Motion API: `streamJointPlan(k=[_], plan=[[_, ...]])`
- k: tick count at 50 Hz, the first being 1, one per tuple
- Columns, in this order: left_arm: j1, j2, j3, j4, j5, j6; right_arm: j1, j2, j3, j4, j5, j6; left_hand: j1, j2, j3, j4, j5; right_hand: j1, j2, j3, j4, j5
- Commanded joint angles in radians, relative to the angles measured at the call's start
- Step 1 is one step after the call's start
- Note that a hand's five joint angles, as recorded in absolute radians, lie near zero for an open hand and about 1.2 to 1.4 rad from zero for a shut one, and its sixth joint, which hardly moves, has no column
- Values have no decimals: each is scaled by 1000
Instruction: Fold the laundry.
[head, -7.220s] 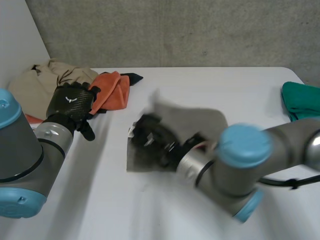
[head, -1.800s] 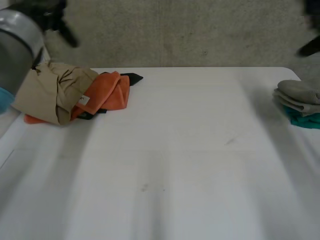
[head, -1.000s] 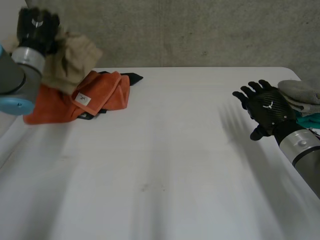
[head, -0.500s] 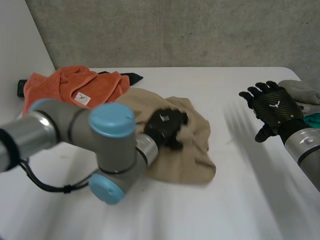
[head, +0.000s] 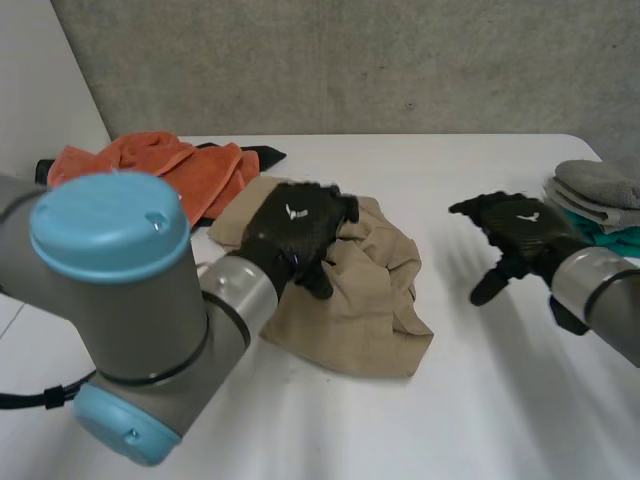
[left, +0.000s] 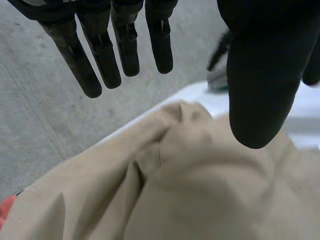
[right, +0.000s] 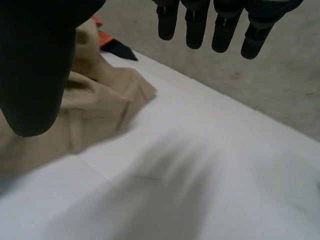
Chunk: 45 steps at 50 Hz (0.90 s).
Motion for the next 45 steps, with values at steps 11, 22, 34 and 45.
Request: streamJointPlan(k=[11,22,34,45], plan=[[-51,-216,-38,142,112,379,128,483,-443,45,-67,38,155,165,160,177,182,-50,-33,-31,-38,-47],[-37,-13,-82,231,79,357,153,413,-451,-29,27,12,939,949,944,961,966,1171,1188,1190,1182,1173],[129,339,-272,240,23,47,113,119,-424,-50,91,-226,939,949,944,961,966,1171,1188,1190,1182,1173],[253,141,-385,223,9,-117,169,326,-493,-128,103,-241,922,932,927,944,949,1171,1188,1190,1182,1173]])
